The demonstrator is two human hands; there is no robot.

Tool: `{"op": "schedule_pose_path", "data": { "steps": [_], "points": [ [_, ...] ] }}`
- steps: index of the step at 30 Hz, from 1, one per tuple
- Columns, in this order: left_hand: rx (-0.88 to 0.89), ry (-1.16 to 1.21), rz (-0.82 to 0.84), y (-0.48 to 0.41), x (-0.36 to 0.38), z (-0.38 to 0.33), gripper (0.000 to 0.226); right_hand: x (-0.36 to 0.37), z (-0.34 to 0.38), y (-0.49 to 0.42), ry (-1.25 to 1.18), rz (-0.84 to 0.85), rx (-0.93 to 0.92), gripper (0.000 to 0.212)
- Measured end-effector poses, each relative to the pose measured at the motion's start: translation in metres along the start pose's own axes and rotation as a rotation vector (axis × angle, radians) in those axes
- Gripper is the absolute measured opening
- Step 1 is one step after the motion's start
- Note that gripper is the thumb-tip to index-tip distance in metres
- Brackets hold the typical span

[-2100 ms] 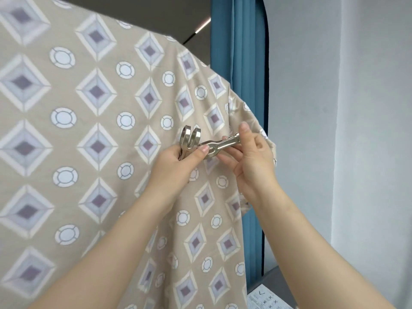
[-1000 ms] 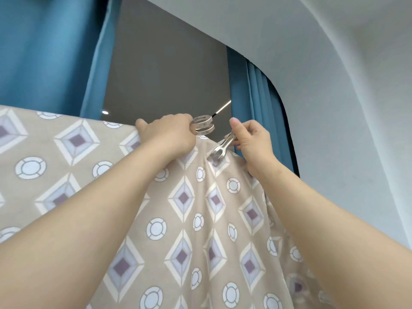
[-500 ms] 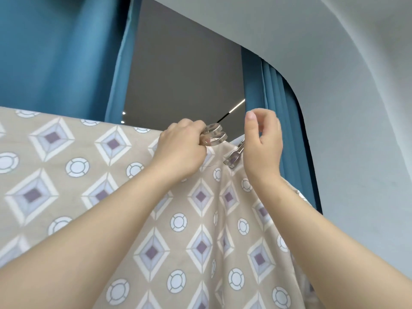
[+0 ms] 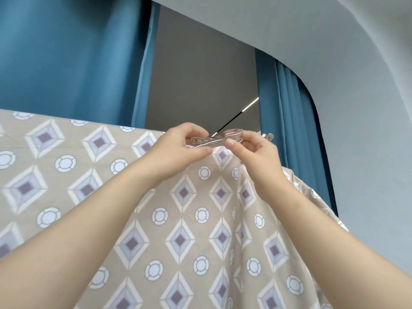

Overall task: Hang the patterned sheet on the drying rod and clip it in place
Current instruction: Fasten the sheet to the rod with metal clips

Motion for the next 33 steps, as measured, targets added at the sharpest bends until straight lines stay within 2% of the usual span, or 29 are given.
{"op": "schedule_pose_path", "data": {
  "steps": [3,8,12,14,17,19,21,23,26,29,33],
  "points": [
    [-0.035,0.164,-0.045,0.002,-0.007,0.004,0.026,0.001,-0.002,0.004,-0.07,-0.019,0.07,0.009],
    [-0.099,0.532,-0.12,0.009,-0.006,0.007,0.041,0.008,-0.011,0.012,-0.158,0.057,0.17,0.007],
    [-0.17,0.761,-0.034,0.016,0.014,0.014,0.034,0.006,-0.019,0.025,-0.23,0.075,0.231,0.024],
    [-0.194,0.833,0.005,0.02,0.027,0.016,0.028,-0.001,-0.024,0.033,-0.198,0.066,0.263,0.027],
    [-0.274,0.96,-0.031,0.026,0.045,0.023,0.024,-0.014,-0.034,0.047,-0.084,0.068,0.327,0.012],
    [-0.289,1.041,-0.009,0.029,0.057,0.024,0.027,-0.02,-0.039,0.053,-0.004,0.089,0.359,0.01],
    [-0.262,1.05,0.076,0.031,0.068,0.021,0.032,-0.025,-0.04,0.056,0.037,0.106,0.381,0.011],
    [-0.245,1.009,0.11,0.035,0.076,0.019,0.029,-0.032,-0.042,0.06,0.046,0.105,0.388,0.012],
    [-0.276,0.942,0.069,0.043,0.092,0.019,0.022,-0.044,-0.05,0.074,0.054,0.103,0.413,0.009],
    [-0.328,0.881,0.027,0.06,0.119,0.022,0.01,-0.068,-0.065,0.096,0.044,0.042,0.478,0.017],
    [-0.391,0.775,0.091,0.11,0.178,0.037,0.023,-0.112,-0.08,0.141,0.044,-0.07,0.594,0.018]
  ]
}}
Point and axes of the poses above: each hand's wrist, its own y-axis away from the middle knuckle, its own x-axis out of the palm, z = x × y, the point moved 7 cm from there along -y, towards the middle knuckle, and after that the axes turned 10 degrees about -y, right-handed, at the moved point
